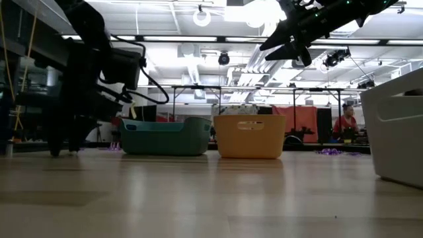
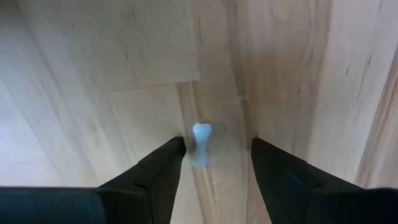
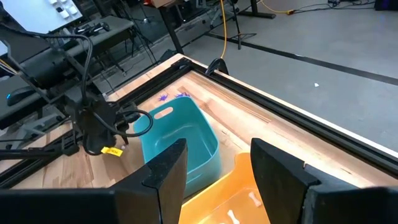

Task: Sort Halloween decoration
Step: Put the white bone toy into the yellow bin

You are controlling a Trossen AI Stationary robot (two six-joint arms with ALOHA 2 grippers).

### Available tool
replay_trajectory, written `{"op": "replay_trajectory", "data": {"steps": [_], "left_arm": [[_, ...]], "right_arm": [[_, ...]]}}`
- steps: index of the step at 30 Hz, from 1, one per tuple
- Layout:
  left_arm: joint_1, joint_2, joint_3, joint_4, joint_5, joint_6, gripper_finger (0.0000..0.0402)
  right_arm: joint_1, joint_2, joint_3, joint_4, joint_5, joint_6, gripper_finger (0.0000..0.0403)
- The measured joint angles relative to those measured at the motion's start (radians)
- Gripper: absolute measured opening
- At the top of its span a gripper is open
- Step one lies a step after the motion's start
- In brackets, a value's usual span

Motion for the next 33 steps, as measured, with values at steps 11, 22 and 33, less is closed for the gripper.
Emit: {"op": "replay_trajectory", "data": {"steps": [11,22,33], "left_arm": [[0.001,-0.002,-0.009,0.025,-0.02,-0.004,0.0056],[0.001,-0.021,-0.011,0.032,-0.025,-0.005,0.0011],[0.003,-0.105,0.011,0.015,-0.029,-0.007,0.0001]], "right_arm": [[0.0,0.0,0.0,0.0,0.0,0.0,0.0171],[0.0,0.0,0.0,0.0,0.0,0.003,0.0171],[0.0,0.0,0.0,0.0,0.0,0.003,0.0171]]}}
